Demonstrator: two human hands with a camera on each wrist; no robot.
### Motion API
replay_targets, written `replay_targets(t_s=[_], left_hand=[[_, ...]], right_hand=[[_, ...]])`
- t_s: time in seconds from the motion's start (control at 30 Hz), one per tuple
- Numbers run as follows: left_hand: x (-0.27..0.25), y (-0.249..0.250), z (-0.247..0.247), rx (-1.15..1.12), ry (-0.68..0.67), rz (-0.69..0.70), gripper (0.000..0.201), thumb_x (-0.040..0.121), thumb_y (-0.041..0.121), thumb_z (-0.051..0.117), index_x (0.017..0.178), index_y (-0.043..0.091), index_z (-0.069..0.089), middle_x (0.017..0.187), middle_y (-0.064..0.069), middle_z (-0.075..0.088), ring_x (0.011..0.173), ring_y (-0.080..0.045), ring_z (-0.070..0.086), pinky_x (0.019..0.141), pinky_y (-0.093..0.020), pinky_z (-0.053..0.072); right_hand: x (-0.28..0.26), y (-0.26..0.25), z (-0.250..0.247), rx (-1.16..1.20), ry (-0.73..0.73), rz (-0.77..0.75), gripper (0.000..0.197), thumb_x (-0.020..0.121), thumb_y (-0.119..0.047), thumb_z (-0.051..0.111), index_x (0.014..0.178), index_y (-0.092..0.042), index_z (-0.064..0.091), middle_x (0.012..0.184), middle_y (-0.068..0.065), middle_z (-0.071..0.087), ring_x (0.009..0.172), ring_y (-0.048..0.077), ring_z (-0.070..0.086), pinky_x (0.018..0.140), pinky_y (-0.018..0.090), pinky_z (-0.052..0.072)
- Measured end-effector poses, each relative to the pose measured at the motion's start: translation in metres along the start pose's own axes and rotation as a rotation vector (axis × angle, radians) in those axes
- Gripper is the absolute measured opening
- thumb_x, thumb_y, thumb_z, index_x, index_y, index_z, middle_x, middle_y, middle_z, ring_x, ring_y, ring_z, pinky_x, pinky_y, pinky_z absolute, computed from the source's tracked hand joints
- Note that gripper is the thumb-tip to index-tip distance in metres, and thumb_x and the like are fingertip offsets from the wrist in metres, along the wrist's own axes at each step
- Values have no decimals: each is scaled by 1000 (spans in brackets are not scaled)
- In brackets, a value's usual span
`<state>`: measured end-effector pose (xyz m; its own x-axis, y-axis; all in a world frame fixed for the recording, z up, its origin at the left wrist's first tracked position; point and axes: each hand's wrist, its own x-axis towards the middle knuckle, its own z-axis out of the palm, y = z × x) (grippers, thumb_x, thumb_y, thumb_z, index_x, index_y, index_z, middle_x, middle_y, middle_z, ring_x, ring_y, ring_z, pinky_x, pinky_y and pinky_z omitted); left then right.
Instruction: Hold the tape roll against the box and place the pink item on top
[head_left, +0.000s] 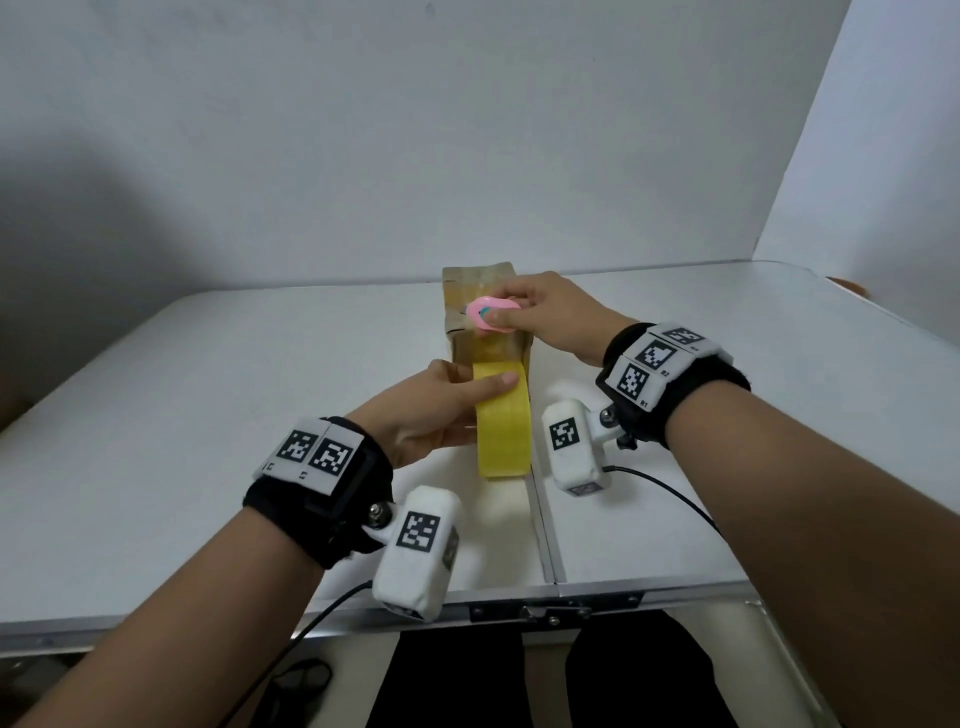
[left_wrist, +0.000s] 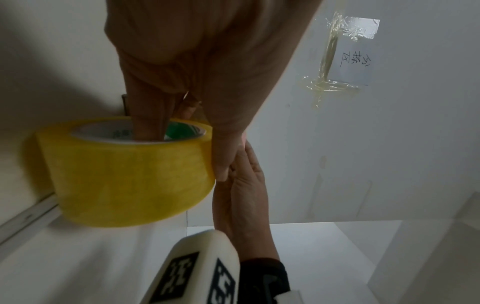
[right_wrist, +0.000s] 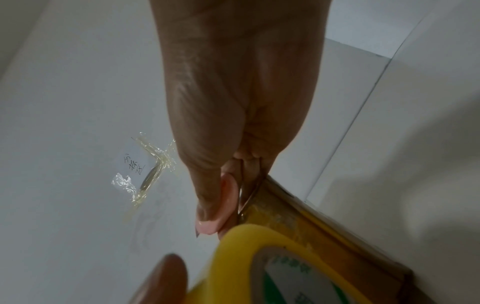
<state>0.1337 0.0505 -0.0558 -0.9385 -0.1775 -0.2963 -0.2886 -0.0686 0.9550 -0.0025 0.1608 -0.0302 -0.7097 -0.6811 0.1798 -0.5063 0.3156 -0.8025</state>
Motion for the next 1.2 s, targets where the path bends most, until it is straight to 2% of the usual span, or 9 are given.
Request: replay_targets(t_s=[0.07,0.13,0.33,0.53,0.7,0.9,1.0,1.07,1.2], left_hand=[[-1,-3,-1,-22,29,28,54,84,22,72,126,17,39,118,-2,68,78,-14,72,64,-28,60],[-2,-5,-2,-5,5,48,60,84,21,72,131,21,35,126,-5,63,80,-16,71,68,-30,60],[-1,-4,-6,10,-115,-15,55,85,19,71,133,20,43,115,-8,69,93,-23,69,86,-36,58],[-1,-3,-12,87,-151,-44,52,86,25,69,134,24,51,127,-4,68,118,-23,64,103,-38,48],[1,7,-9,161,-149,-54,44,89,27,65,131,14,57,127,-6,68,117,-23,64,103,-36,48],[2,9,-9,174,-172,-81,42,92,27,61,128,7,60,126,-10,68,103,-17,68,85,-22,57],[1,8,-12,161,-183,-109,42,92,30,60,126,6,62,117,-8,72,87,-9,72,76,-18,58],[1,8,-13,144,-186,-119,41,92,30,60,126,7,62,118,-6,72,86,-8,73,76,-18,58],[1,9,-14,127,-200,-131,39,91,29,61,126,10,63,123,-5,70,100,-16,69,89,-25,55]], right_hand=[[0,-1,1,-1,4,-3,29,85,-25,67,109,-9,72,111,19,71,108,37,64,95,50,49],[-1,-1,1,6,6,-9,29,85,-23,67,110,-9,73,111,19,72,110,36,64,97,49,48],[-2,-4,1,5,17,-13,29,88,-19,66,115,-10,72,113,14,72,110,29,65,98,42,49],[-3,-3,1,-37,19,-46,27,88,-20,65,112,-10,73,111,19,72,109,37,64,95,47,49],[-3,-6,2,-72,19,-61,25,89,-20,64,110,-11,74,109,16,74,103,33,66,95,45,48],[-5,-9,1,-117,11,-88,25,89,-18,65,110,-8,73,110,19,71,99,28,64,93,40,47],[-6,-9,0,-126,-2,-94,27,89,-19,65,113,-10,72,111,17,72,98,23,63,93,37,47],[-5,-9,-1,-130,-14,-91,30,89,-21,65,117,-12,71,113,12,72,102,23,64,92,33,48],[0,-12,-7,-269,-110,-97,30,89,-24,65,117,-15,71,93,-4,66,82,7,54,67,15,38]])
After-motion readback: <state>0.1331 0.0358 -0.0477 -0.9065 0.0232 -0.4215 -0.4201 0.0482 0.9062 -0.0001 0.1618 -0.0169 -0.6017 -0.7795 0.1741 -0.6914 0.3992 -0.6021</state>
